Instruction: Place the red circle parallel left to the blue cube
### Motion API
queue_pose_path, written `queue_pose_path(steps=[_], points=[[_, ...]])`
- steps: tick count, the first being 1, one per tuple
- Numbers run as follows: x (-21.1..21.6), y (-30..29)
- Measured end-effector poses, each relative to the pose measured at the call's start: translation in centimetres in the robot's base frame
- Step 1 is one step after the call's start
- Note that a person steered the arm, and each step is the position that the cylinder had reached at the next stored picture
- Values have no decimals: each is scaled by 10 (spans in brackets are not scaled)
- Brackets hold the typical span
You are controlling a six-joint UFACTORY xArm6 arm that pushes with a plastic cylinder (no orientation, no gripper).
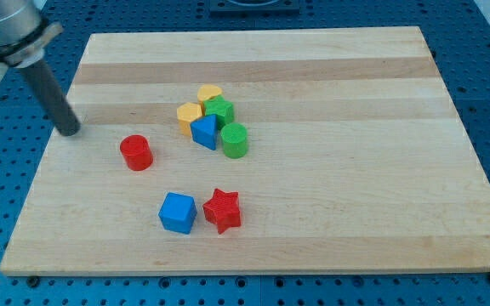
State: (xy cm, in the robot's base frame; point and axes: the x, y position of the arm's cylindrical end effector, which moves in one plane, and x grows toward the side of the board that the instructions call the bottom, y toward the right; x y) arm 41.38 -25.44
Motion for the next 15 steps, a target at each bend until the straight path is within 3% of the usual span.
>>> queue_pose_path(steps=[1,3,5,6,8,10,11,12,13,15], points=[[15,53],[83,64],[26,66],[28,103],[81,95],[72,80],[111,91],[121,88],[106,66],[26,50]])
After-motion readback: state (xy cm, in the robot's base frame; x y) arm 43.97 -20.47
